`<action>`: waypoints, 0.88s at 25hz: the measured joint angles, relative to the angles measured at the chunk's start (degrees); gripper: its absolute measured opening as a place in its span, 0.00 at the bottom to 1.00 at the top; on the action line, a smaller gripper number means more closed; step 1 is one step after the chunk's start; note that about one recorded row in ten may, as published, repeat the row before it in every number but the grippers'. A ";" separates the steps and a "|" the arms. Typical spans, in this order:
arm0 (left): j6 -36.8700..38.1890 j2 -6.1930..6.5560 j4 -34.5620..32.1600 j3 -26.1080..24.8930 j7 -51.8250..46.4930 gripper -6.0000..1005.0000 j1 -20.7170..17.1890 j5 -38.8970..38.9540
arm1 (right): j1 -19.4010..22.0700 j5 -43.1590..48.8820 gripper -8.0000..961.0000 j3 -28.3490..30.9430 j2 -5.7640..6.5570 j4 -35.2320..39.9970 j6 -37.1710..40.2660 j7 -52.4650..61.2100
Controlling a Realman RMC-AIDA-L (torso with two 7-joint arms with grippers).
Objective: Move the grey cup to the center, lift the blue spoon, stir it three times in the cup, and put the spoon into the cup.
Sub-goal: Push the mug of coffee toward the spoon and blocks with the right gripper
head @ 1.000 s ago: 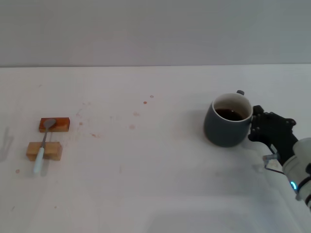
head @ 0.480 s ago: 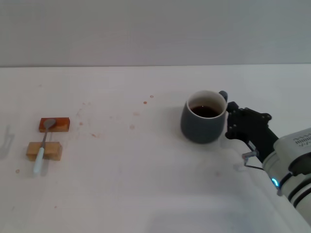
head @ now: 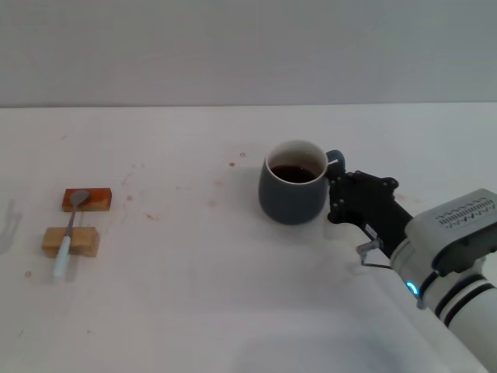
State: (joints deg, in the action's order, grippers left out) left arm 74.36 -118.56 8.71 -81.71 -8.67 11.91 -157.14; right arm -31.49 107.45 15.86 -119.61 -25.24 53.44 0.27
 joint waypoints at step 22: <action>-0.42 0.18 -0.45 -0.21 0.44 0.83 0.28 0.07 | -1.64 0.14 0.01 0.56 -0.19 -3.63 -4.77 0.06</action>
State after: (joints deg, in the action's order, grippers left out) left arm 73.93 -118.38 8.26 -81.92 -8.23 12.19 -157.07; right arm -33.14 107.59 16.42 -119.81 -28.87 48.67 0.33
